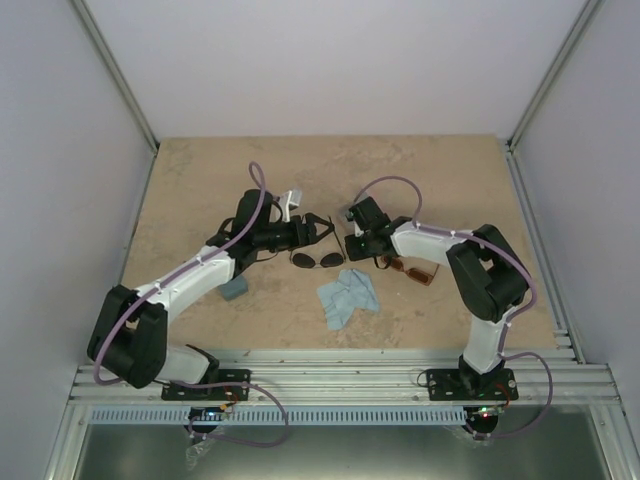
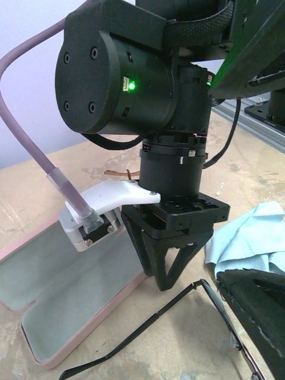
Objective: Organize the sunglasses
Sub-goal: Adjust the sunglasses case at the center of the board, then adjust the glasses cleaning cloth at the center of the board, then move the glasses cleaning cloth to the center of the board.
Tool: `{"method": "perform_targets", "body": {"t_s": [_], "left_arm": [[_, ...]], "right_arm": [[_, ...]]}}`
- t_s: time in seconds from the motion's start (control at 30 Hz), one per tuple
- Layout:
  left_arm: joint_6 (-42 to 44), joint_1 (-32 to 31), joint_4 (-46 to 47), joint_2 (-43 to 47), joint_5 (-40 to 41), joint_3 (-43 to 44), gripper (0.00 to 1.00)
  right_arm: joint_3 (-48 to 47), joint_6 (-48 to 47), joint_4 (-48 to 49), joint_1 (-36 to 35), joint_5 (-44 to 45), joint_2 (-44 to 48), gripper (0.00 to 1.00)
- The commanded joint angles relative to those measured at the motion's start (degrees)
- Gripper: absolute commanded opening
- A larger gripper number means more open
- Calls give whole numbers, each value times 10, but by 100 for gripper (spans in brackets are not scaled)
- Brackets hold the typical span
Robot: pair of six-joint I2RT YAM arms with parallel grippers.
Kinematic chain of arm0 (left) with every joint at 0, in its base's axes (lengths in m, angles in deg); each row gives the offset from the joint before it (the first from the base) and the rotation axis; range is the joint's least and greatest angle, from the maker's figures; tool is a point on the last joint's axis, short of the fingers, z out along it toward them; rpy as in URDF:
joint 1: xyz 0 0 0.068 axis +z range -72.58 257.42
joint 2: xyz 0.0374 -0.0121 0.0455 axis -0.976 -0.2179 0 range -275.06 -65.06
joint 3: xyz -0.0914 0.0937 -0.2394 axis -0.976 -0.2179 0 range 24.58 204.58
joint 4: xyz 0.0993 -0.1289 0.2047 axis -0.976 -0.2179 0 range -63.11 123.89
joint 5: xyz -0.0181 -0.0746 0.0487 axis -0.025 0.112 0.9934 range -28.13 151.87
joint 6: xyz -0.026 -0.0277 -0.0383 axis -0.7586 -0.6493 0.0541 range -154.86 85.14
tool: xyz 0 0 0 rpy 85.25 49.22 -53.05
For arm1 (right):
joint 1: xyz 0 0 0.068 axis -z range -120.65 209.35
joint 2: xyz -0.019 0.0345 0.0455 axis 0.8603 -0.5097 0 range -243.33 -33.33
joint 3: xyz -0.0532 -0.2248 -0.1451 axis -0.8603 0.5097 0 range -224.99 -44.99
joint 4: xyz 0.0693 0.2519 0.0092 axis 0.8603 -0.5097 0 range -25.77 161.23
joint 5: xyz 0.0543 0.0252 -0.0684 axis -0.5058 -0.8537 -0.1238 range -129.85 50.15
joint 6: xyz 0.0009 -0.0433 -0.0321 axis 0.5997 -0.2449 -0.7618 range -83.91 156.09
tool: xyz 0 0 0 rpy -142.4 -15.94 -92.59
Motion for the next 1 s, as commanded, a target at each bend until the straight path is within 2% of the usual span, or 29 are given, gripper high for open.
{"method": "perform_targets", "body": {"t_s": [0.0,0.33,0.5,0.57,0.67,0.83,0.97], "left_arm": [[3,-6,7,-8,3,10,80],[14,-18,-14,-20,32,15,82],[25,-32,-27,-27,76,16,81],[25,-41,-35,-32,82,15,78],[16,-58,-32,-48,79,13,68],[-10,-101,-9,-87,77,9,50],[-25,-140,-26,-110,109,-6,36]], "right_arm": [[14,10,-4,16,39,2,28],[36,29,-17,42,84,17,31],[46,19,-15,38,80,47,37],[60,11,-13,31,64,77,41],[90,19,-22,25,26,123,41],[173,49,-17,24,-50,226,36],[212,35,-15,7,-93,260,36]]}}
